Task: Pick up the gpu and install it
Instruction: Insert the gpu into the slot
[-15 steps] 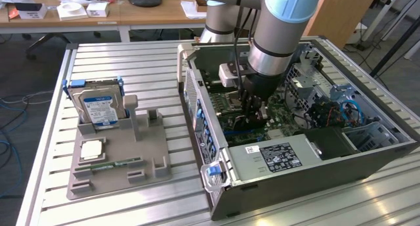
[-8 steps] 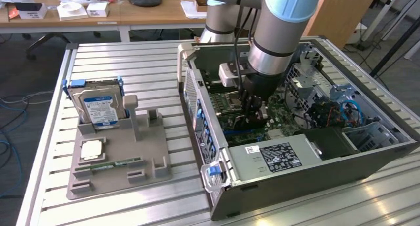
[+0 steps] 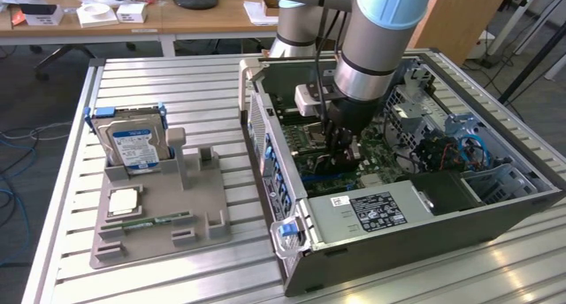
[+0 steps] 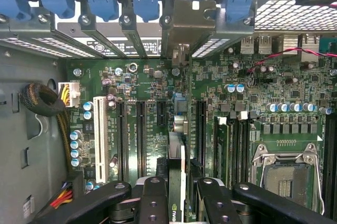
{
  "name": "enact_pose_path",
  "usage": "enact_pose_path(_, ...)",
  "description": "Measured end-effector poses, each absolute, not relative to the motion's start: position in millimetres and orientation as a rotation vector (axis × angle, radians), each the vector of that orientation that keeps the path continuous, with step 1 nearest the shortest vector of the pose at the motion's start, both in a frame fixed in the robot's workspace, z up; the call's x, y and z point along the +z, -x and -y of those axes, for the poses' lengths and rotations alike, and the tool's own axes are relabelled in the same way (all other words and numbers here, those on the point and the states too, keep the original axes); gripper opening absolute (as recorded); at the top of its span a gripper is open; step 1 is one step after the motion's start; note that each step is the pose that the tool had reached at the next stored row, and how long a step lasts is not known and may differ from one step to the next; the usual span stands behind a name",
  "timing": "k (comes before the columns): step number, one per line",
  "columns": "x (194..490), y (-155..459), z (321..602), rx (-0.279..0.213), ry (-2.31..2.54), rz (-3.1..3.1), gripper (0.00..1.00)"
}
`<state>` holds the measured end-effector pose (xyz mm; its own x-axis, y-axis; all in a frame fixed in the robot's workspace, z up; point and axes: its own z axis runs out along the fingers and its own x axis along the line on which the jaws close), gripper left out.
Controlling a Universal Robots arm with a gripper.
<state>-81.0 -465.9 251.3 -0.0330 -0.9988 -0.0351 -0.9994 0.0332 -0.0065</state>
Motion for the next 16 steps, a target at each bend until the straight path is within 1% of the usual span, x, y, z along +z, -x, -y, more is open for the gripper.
enact_pose_path(16, 251.2, 81.0, 464.9, 0.031, 2.163, -2.236, 0.26)
